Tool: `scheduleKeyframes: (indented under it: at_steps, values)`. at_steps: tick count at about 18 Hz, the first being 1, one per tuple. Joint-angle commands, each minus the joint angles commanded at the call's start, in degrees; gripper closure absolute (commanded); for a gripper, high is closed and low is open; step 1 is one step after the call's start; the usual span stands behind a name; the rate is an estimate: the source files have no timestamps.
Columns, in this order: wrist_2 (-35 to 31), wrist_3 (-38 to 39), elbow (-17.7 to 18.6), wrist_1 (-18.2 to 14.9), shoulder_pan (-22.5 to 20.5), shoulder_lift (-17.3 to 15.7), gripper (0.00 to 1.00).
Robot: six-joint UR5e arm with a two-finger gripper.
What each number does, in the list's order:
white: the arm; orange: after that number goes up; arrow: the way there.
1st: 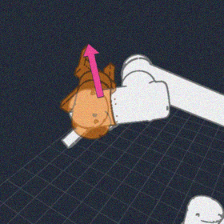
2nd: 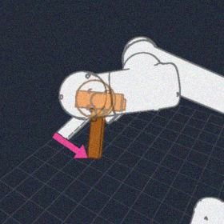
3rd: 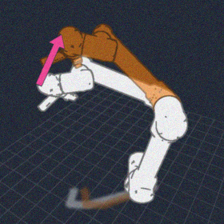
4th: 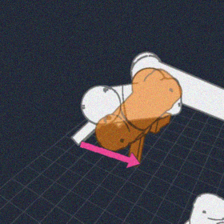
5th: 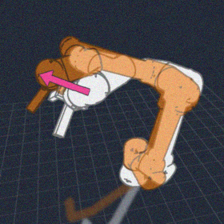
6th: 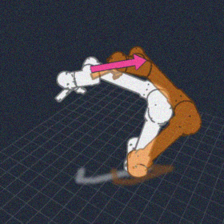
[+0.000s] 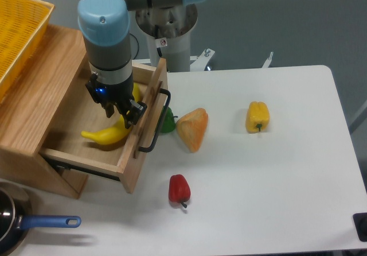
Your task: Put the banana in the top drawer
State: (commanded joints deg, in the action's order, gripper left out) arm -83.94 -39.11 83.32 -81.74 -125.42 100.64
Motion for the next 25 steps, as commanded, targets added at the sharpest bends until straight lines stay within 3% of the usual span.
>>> scheduleKeyframes:
  at_steps: [13, 20, 25]
  values:
    - [0.09, -2.46, -0.35, -1.67, -1.67, -3.43, 0.38]
    - [1.05, -12.46, -0.09, -5.97, -7.81, -6.33, 0.39]
    - [1.23, -19.24, 0.09, -6.06, -11.86, -6.77, 0.39]
